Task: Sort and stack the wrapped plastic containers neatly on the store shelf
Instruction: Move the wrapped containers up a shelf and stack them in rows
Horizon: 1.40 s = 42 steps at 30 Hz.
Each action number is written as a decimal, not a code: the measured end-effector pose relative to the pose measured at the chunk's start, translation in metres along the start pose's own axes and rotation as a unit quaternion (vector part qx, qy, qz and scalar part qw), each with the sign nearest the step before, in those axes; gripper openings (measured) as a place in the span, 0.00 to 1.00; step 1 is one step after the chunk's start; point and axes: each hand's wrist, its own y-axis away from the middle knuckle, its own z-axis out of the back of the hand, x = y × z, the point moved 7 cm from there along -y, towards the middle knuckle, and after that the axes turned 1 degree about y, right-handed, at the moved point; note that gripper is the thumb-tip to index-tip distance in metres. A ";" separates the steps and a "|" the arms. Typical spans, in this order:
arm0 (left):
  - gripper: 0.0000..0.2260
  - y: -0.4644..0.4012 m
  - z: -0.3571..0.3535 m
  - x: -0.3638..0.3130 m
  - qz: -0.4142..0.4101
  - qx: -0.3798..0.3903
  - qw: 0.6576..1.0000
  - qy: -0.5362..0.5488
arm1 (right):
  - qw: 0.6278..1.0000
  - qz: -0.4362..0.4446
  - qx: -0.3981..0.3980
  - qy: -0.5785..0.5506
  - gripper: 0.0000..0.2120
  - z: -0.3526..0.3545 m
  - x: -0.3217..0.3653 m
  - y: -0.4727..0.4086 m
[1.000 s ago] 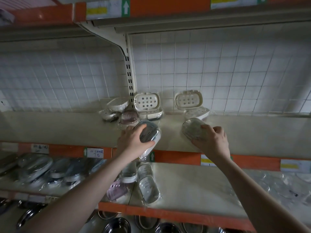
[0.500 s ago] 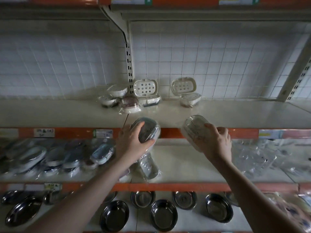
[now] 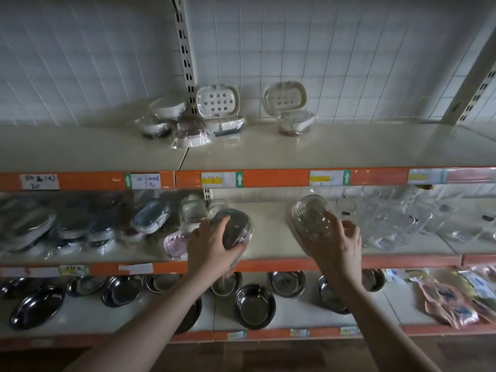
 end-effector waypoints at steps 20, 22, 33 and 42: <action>0.33 -0.122 -0.203 0.006 0.112 0.069 0.989 0.062 | 0.991 -0.060 0.116 0.033 0.30 -0.172 -0.148 -0.053; 0.34 -0.136 -0.220 0.007 0.099 0.058 0.992 0.058 | 0.989 -0.080 0.122 0.037 0.29 -0.190 -0.160 -0.060; 0.35 -0.185 -0.293 0.016 0.126 0.047 0.991 0.006 | 0.987 -0.084 0.109 0.084 0.29 -0.259 -0.206 -0.076; 0.32 -0.214 -0.297 0.046 0.134 0.003 0.989 -0.059 | 0.989 -0.052 0.102 0.091 0.27 -0.294 -0.200 -0.113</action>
